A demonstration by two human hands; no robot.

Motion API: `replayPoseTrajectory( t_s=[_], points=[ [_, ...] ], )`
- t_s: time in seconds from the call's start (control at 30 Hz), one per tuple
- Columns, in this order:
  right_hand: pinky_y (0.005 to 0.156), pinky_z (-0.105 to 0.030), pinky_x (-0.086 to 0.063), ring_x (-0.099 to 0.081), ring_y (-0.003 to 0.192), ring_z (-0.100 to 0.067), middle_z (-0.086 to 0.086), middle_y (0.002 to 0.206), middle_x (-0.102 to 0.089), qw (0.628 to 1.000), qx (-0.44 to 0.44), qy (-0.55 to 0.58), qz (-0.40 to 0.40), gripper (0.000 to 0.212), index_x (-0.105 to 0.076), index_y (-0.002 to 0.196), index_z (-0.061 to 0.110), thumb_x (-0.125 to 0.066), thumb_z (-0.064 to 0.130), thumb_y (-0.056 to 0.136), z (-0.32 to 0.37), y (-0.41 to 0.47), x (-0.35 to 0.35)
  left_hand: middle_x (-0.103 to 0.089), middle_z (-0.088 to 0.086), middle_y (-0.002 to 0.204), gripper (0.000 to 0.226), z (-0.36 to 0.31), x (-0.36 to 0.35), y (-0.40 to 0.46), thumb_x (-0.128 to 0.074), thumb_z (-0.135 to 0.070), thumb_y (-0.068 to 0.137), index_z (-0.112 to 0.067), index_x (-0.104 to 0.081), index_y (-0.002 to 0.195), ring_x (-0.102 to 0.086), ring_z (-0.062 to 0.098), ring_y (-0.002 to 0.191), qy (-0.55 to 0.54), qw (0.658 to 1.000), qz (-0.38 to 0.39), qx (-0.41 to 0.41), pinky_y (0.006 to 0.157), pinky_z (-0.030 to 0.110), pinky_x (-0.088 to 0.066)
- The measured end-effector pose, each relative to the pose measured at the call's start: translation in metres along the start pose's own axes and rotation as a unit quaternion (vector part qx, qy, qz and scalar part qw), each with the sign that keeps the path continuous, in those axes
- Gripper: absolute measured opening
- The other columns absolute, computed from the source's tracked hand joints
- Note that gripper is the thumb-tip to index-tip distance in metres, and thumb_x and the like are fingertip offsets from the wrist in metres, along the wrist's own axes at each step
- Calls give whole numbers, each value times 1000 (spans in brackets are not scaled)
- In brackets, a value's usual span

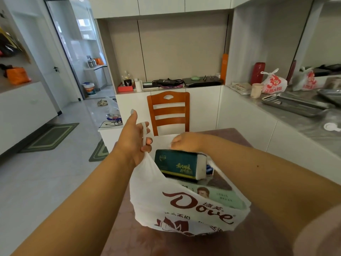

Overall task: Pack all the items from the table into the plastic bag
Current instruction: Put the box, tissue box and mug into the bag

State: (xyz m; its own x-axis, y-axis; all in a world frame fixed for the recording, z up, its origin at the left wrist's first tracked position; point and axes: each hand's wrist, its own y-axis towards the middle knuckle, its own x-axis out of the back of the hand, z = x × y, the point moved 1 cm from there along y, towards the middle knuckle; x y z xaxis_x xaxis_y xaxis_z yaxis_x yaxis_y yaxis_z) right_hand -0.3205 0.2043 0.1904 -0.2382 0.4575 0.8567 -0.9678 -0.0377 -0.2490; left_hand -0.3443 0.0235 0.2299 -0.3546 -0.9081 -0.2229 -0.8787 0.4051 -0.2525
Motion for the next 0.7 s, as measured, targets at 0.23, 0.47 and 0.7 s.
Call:
replayPoseTrajectory(
  t_s=[0.23, 0.47, 0.7],
  points=[
    [93, -30, -45, -59, 108, -19, -1, 117, -63, 991, 46, 52, -116, 42, -59, 118, 19, -36, 48, 98, -7, -12, -18, -69, 0, 89, 63, 3, -12, -4, -27, -71, 88, -20, -60, 106, -46, 11, 55, -3, 1000, 9, -1, 48, 16, -32],
    [99, -34, -47, -58, 102, -20, -5, 122, -62, 943, -156, 177, -235, 30, -59, 119, 15, -44, 32, 99, -87, -15, 24, -67, -2, 98, 62, 18, -20, 5, -32, -69, 88, -24, -56, 123, -50, 12, 53, -22, 1000, -8, 10, 43, 15, -37],
    [109, -37, -36, -45, 131, -32, -14, 143, -46, 935, -350, 24, -54, 43, -45, 138, 3, -46, 23, 99, -171, 16, -18, -68, -1, 100, 55, 37, -33, 18, -30, -63, 93, -25, -59, 121, -48, 12, 50, -44, 999, -21, 12, 35, 14, -37]
  ],
)
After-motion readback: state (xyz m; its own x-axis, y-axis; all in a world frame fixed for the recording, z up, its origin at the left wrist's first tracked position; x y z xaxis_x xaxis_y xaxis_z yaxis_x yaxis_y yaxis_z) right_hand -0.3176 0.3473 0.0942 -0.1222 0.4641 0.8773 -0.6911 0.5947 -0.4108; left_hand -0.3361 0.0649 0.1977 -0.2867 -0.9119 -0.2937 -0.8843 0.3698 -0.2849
